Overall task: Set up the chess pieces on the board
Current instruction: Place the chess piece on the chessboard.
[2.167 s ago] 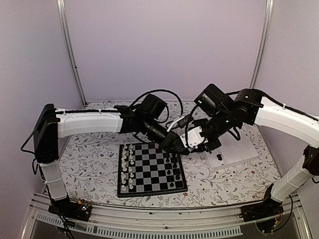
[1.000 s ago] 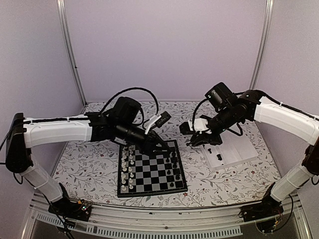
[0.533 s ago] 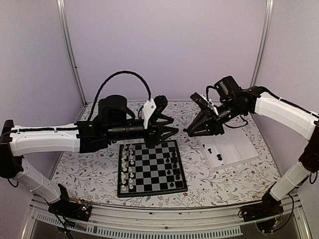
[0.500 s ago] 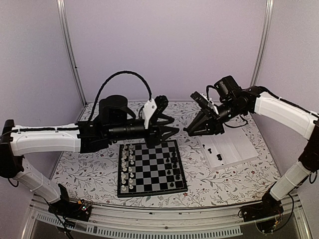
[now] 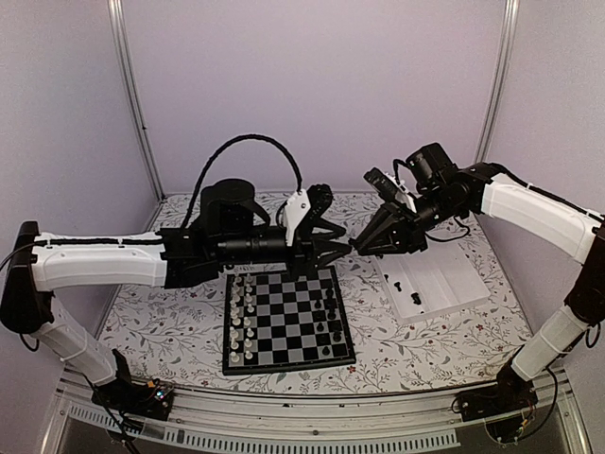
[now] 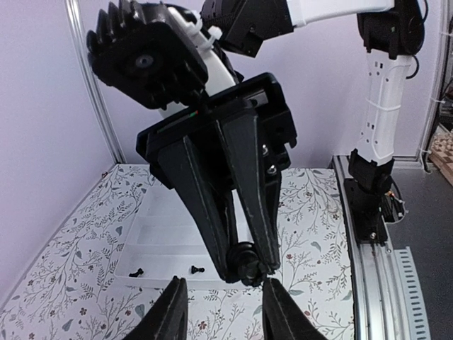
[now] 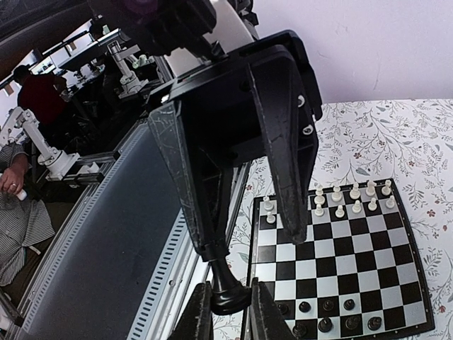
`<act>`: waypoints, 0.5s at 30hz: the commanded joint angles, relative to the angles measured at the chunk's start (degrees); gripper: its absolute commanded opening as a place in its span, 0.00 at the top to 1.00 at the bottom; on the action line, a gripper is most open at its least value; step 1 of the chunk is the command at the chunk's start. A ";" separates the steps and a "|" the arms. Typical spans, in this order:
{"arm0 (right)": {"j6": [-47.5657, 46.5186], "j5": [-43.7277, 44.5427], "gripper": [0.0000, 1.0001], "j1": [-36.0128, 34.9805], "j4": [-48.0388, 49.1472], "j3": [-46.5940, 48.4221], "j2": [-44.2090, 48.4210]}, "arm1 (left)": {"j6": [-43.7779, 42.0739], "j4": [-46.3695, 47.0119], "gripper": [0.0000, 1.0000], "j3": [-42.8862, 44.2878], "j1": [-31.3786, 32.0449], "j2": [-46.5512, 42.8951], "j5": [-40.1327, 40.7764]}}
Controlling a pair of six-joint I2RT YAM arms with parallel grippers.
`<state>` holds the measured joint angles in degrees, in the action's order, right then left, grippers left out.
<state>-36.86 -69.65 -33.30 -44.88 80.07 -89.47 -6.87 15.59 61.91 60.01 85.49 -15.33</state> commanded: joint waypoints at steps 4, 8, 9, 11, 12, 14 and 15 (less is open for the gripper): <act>0.39 -1.59 0.89 0.33 0.54 0.61 -0.66 | 0.02 2.19 0.69 3.22 0.72 2.31 -3.56; 0.34 -1.60 0.89 0.31 0.61 0.40 -0.47 | 0.21 1.41 0.76 4.08 0.72 3.22 -3.78; 0.30 -1.53 0.89 0.34 0.63 0.31 -0.37 | 0.32 1.42 0.78 4.09 0.72 3.27 -3.84; 0.30 -1.51 0.88 0.35 0.67 0.06 -0.35 | 0.46 1.44 0.83 4.16 0.74 3.36 -4.01; 0.26 -1.51 0.89 0.34 0.67 -0.11 -0.29 | 0.54 1.28 0.85 4.25 0.73 3.44 -4.04; 0.21 -1.39 0.88 0.34 0.80 -0.34 -0.18 | 0.72 1.04 0.88 4.44 0.75 3.54 -4.20; 0.17 -1.25 0.88 0.34 0.89 -0.43 -0.18 | 0.80 1.00 0.90 4.45 0.73 3.46 -4.34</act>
<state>-36.84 -69.65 -33.23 -44.66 80.07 -89.47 -6.44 15.90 64.77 60.27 88.31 -18.90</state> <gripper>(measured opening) 0.139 0.129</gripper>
